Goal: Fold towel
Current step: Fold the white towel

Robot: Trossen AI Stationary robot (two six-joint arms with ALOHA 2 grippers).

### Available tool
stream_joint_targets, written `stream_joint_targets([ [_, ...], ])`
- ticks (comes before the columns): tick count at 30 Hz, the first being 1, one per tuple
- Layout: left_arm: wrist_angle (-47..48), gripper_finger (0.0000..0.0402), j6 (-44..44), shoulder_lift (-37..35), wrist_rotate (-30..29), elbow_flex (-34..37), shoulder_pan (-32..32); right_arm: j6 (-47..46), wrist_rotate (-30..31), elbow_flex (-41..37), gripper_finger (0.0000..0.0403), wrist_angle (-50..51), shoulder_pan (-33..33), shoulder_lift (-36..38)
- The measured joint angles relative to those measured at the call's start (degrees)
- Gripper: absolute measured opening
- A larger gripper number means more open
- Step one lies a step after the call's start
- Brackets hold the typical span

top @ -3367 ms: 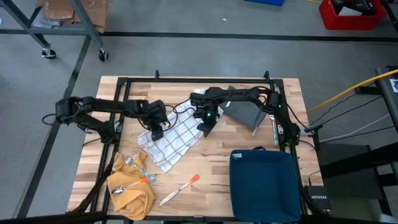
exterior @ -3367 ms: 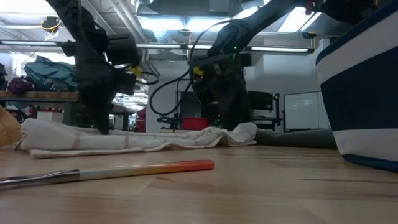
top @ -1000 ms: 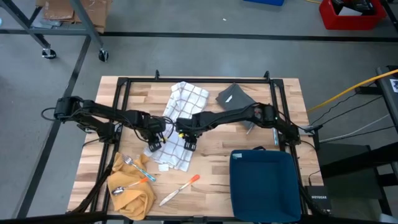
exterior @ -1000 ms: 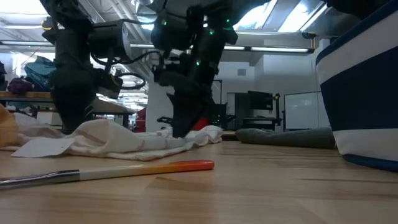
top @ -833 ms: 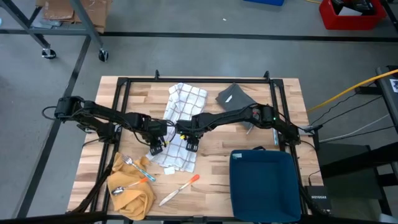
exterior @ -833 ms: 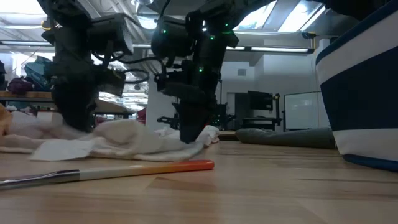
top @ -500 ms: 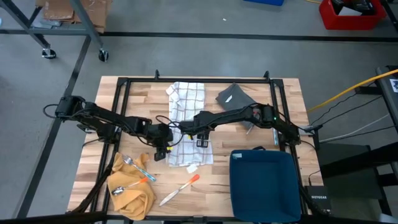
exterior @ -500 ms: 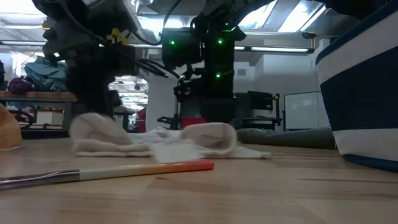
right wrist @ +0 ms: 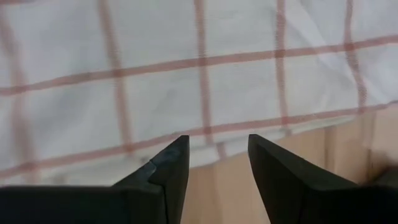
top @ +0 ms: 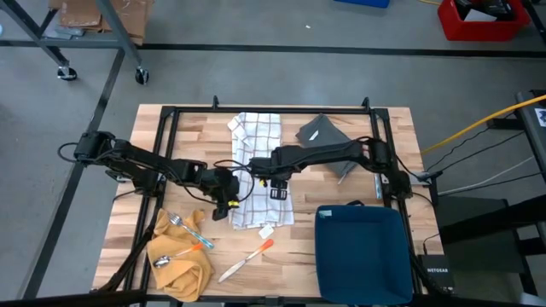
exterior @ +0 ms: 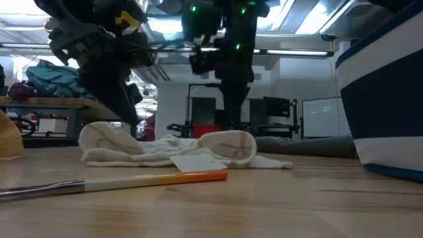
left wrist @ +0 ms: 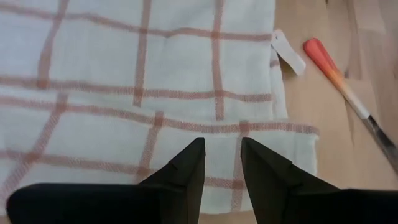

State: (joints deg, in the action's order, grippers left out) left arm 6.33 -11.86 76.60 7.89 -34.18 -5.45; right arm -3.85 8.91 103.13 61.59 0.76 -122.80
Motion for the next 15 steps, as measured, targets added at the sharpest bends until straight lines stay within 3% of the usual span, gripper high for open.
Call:
stream_joint_targets([
  [7,0.32,0.0098,13.62,0.03,0.00,-0.01,-2.34,-0.74,-10.02,0.00,0.0168,5.04,-0.05,1.18],
  [11,0.52,0.0098,15.52,0.11,-0.19,-0.01,-2.84,-0.82,-14.19,0.00,0.0168,8.07,-0.45,1.04],
  [15,0.80,0.0098,15.30,0.11,-0.21,-0.01,-2.84,-0.80,-14.49,0.02,0.0168,9.63,-1.72,1.00],
])
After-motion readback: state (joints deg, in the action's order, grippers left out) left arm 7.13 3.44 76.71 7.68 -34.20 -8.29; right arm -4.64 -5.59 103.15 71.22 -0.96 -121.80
